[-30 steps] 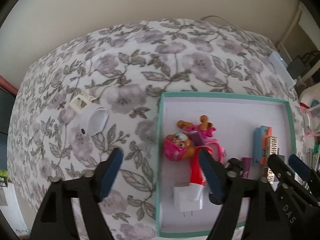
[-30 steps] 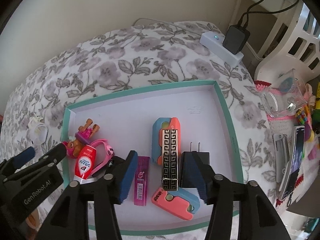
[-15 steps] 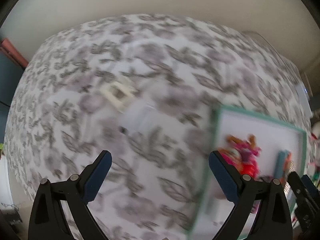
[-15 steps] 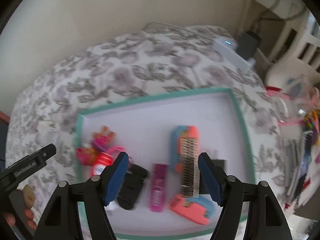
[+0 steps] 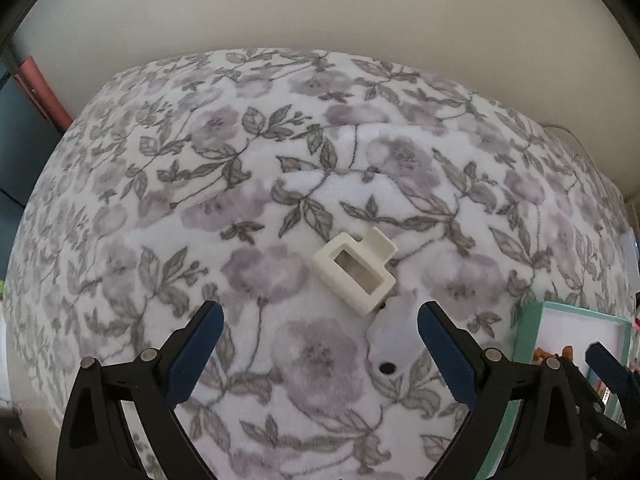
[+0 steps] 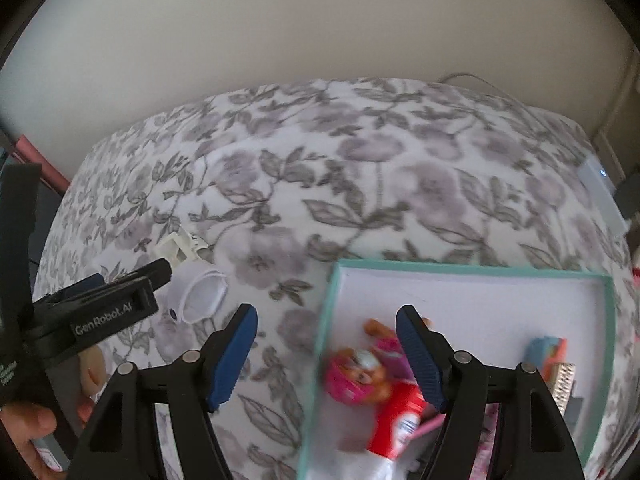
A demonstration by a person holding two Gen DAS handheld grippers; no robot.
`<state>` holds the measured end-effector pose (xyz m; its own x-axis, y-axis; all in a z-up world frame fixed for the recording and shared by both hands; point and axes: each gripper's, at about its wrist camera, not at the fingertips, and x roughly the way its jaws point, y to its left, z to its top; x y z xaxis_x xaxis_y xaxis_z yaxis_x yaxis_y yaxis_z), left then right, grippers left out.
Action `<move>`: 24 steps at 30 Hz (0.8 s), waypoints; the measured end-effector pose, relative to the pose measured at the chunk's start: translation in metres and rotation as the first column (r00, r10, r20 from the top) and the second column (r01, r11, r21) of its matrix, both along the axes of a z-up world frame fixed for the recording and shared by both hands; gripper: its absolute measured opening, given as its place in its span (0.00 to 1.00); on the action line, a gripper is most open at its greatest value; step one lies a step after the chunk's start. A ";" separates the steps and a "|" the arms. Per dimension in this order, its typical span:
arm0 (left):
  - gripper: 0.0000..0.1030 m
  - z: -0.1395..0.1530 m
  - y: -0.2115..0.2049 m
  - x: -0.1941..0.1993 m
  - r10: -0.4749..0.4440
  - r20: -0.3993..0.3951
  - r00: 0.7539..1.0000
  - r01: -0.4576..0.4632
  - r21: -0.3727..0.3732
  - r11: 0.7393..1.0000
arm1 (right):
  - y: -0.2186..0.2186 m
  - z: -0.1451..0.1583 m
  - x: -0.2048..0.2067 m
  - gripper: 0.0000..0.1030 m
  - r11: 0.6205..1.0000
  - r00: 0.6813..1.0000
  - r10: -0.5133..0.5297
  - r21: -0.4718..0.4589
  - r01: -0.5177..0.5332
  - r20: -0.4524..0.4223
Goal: Organize rigid objects
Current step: 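Move the left tool to the white claw clip while the right tool moves to the white band, then close the left tool on the white claw clip while the right tool closes on the white band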
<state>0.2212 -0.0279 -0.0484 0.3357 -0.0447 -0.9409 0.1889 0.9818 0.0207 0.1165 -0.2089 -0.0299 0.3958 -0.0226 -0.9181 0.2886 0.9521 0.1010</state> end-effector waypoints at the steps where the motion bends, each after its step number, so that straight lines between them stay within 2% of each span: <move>1: 0.95 -0.002 0.002 0.003 0.004 -0.003 1.000 -0.004 -0.002 1.000 | 0.004 -0.002 0.002 0.73 1.000 1.000 0.011 0.005 -0.011 -0.002; 9: 0.95 -0.018 0.016 0.025 0.035 -0.041 0.999 -0.039 -0.087 0.995 | 0.048 -0.018 0.030 0.73 0.992 0.993 0.119 0.037 -0.119 0.008; 14: 0.95 -0.029 0.025 0.037 0.054 -0.053 0.997 -0.056 -0.037 0.998 | 0.071 -0.030 0.044 0.73 0.986 0.986 0.165 0.027 -0.165 0.008; 17: 0.95 -0.034 0.027 0.040 0.048 -0.063 0.997 -0.051 -0.036 0.998 | 0.077 -0.037 0.050 0.73 0.985 0.986 0.167 0.042 -0.167 0.005; 20: 0.95 -0.040 0.027 0.040 0.045 -0.088 0.995 -0.048 -0.028 0.998 | 0.080 -0.042 0.052 0.61 0.984 0.986 0.165 0.059 -0.165 0.006; 22: 0.93 -0.042 0.027 0.039 0.040 -0.090 0.995 -0.042 -0.031 0.999 | 0.080 -0.042 0.052 0.45 0.982 0.984 0.175 0.074 -0.176 0.019; 23: 0.92 -0.042 0.026 0.037 0.030 -0.083 0.996 -0.032 -0.023 0.999 | 0.080 -0.041 0.052 0.42 0.982 0.984 0.175 0.073 -0.176 0.022; 24: 0.85 -0.043 0.024 0.035 0.022 -0.078 0.997 -0.022 -0.005 1.000 | 0.079 -0.040 0.051 0.37 0.983 0.985 0.170 0.066 -0.171 0.021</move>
<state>0.2567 -0.0037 -0.0913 0.2626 -0.0441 -0.9639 0.1682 0.9857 0.0007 0.1675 -0.1297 -0.0700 0.4024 0.1077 -0.9091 0.1206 0.9782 0.1693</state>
